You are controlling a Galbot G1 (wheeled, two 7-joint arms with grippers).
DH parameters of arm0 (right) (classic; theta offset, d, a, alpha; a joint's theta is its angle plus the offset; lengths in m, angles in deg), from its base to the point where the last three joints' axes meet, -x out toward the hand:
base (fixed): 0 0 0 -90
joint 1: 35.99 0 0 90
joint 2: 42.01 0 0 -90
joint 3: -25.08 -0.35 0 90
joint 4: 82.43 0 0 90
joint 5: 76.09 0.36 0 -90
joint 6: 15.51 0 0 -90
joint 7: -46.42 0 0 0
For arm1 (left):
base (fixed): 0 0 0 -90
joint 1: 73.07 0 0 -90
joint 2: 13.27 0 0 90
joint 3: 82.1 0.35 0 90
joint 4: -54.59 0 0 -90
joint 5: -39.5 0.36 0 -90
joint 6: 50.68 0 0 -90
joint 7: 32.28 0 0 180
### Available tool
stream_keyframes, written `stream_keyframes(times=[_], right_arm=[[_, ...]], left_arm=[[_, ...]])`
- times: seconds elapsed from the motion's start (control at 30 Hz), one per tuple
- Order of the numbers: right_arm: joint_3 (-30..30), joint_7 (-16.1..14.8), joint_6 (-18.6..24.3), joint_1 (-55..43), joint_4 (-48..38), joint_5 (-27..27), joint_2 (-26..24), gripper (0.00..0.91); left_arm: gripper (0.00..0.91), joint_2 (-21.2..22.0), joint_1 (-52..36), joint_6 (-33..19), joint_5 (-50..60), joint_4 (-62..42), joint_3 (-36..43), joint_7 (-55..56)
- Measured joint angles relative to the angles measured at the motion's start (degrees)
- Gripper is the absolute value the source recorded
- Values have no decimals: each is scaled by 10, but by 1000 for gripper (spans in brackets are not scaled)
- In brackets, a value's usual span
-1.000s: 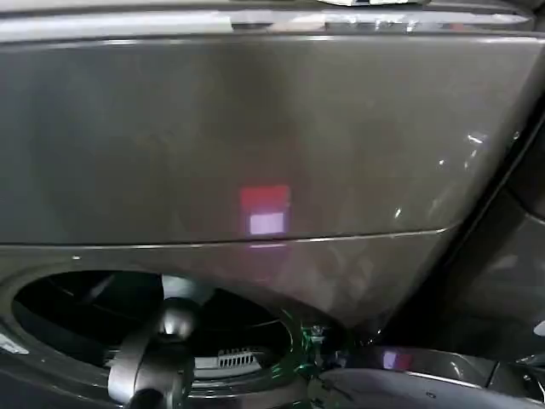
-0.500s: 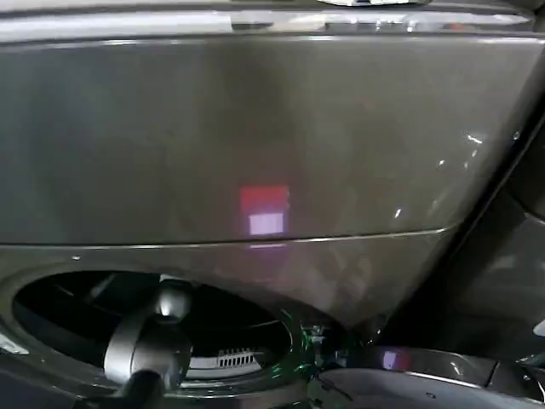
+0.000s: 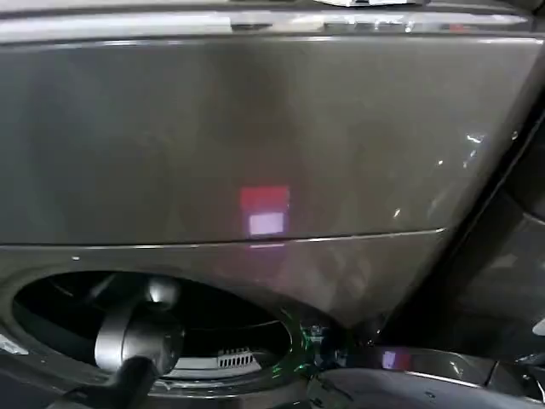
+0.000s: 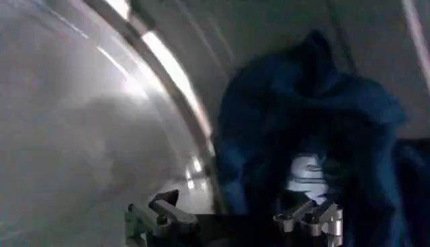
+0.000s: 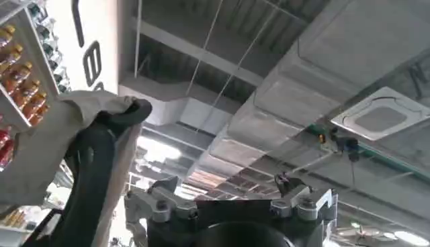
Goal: Grasp the clothes from the dryer.
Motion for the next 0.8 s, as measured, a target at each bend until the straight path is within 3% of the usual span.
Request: stream_keyframes(times=[0.8], right_arm=[[11, -2, 4, -9, -3, -2, 1, 907]], left_arm=[[907, -8, -16, 39, 9, -71, -18, 30]])
